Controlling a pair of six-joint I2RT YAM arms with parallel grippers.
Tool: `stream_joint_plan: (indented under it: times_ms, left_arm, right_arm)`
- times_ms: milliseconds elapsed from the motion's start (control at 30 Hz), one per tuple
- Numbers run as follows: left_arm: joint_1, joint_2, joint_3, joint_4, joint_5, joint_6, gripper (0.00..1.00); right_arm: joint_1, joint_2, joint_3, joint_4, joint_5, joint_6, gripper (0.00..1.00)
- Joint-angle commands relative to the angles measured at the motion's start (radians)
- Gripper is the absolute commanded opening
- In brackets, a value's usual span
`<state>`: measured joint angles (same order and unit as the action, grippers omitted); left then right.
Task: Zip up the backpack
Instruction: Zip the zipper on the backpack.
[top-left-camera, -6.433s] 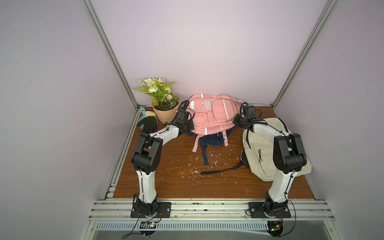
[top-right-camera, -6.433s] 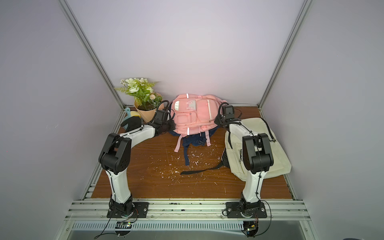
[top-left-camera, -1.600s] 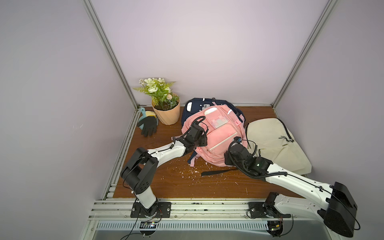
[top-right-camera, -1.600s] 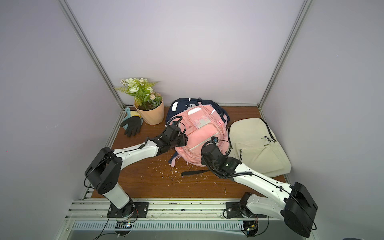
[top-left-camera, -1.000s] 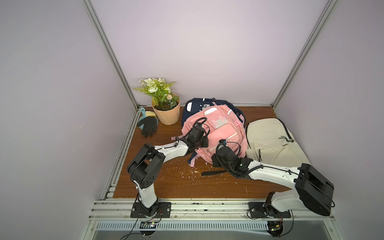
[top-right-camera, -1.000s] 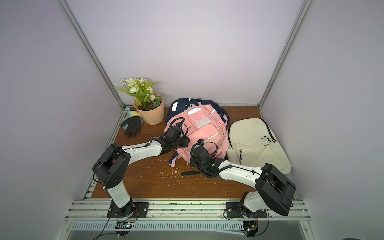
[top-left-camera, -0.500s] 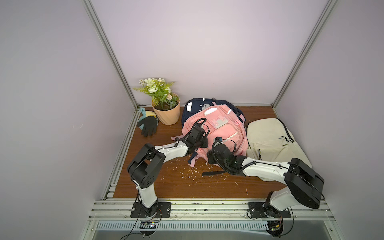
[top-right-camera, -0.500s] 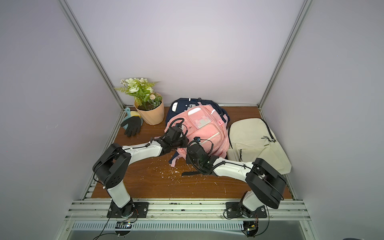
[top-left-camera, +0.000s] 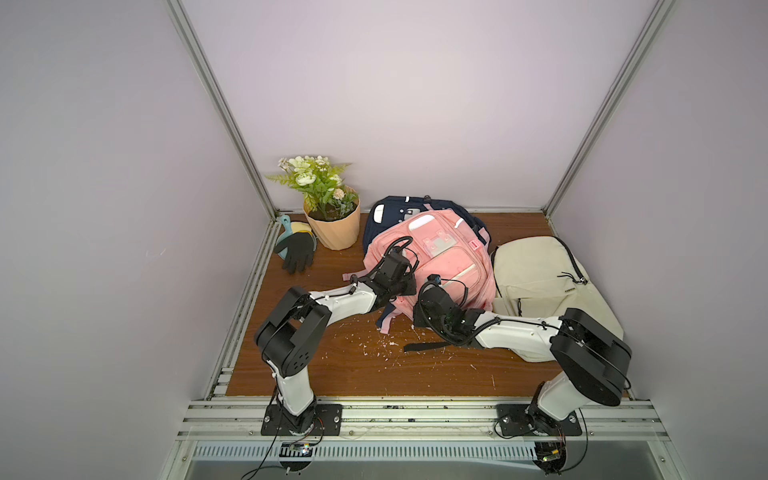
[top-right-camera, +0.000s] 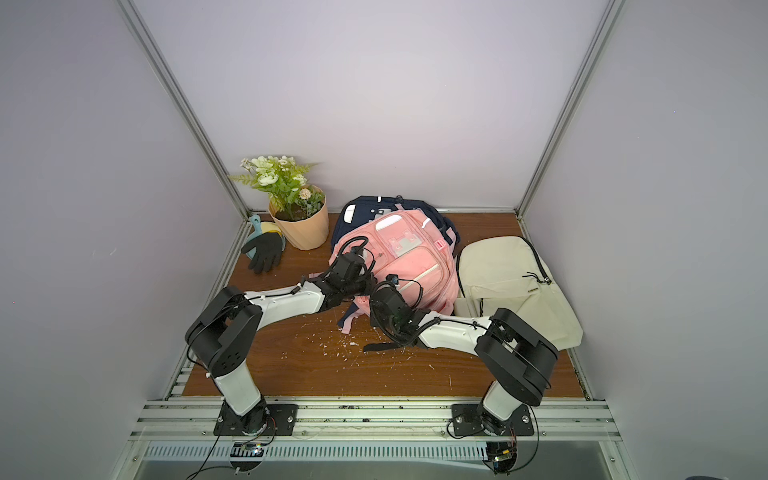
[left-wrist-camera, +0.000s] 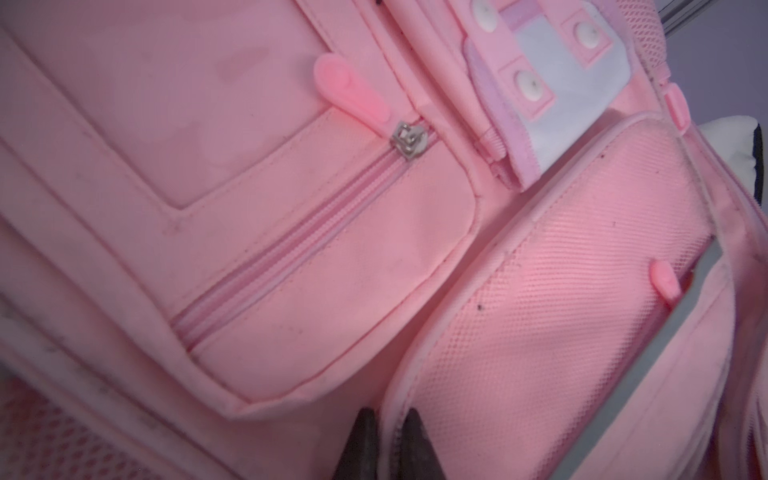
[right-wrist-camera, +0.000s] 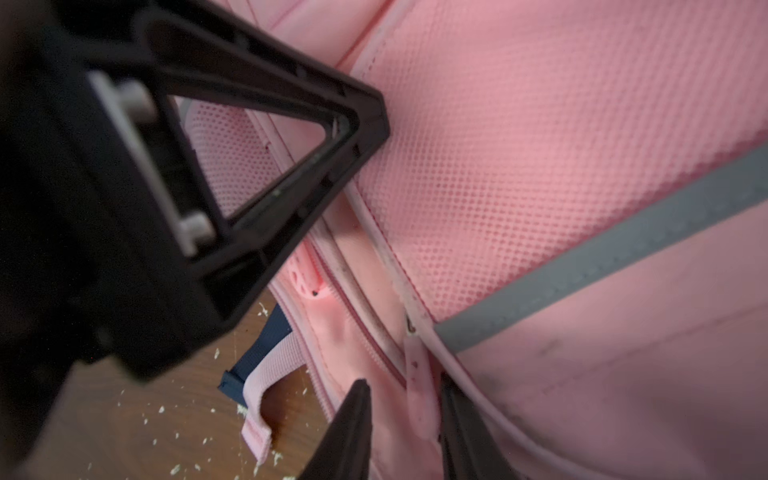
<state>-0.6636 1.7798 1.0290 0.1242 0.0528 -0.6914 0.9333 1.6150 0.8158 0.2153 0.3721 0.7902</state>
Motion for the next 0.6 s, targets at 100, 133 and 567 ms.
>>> stream_joint_plan:
  times_ms: [100,133,567]
  left_arm:
    - [-0.019,0.013,-0.034,-0.001,0.008,-0.026,0.11]
    - [-0.019,0.014,-0.035,-0.001,0.008,-0.028,0.11]
    - [-0.019,0.045,0.025,-0.071,-0.056,-0.007,0.0]
  right_arm:
    - [-0.016,0.033,0.049,0.02,0.128,0.021,0.28]
    - [-0.016,0.037,0.052,0.023,0.135,0.02,0.27]
    - [0.011,0.002,0.061,-0.08,0.18,-0.01,0.03]
